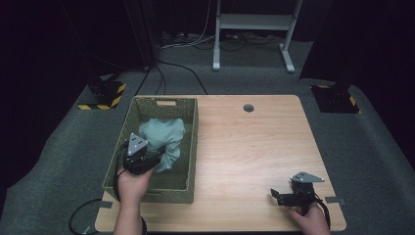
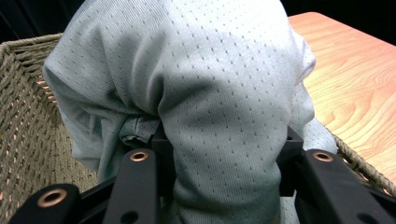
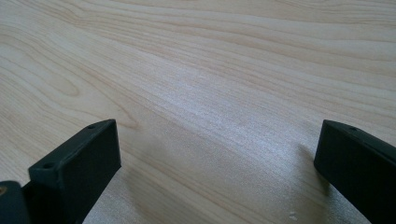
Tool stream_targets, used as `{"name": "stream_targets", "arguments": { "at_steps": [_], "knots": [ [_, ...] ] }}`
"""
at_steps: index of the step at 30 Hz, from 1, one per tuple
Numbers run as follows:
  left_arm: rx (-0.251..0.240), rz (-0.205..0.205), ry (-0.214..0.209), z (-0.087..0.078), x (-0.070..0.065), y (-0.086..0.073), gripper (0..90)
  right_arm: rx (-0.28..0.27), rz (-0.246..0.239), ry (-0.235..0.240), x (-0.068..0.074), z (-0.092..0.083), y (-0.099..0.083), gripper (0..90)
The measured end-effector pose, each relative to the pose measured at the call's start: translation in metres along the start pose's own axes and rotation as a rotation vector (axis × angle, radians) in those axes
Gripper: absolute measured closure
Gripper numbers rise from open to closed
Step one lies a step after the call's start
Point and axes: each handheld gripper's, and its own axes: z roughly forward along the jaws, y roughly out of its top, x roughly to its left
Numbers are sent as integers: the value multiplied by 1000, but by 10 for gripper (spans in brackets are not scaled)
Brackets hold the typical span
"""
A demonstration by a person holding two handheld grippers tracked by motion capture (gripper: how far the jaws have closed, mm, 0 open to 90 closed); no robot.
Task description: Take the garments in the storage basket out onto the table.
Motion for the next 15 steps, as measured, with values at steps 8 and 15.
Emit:
{"name": "stream_targets", "arguments": {
  "at_steps": [8, 15],
  "knots": [
    [-26, -9, 26, -7, -3, -7, 561, -1, 4, 2, 0, 0, 0, 0],
    [-54, 8, 32, -15, -9, -5, 560, -4, 5, 5, -1, 0, 0, 0]
  ]
}}
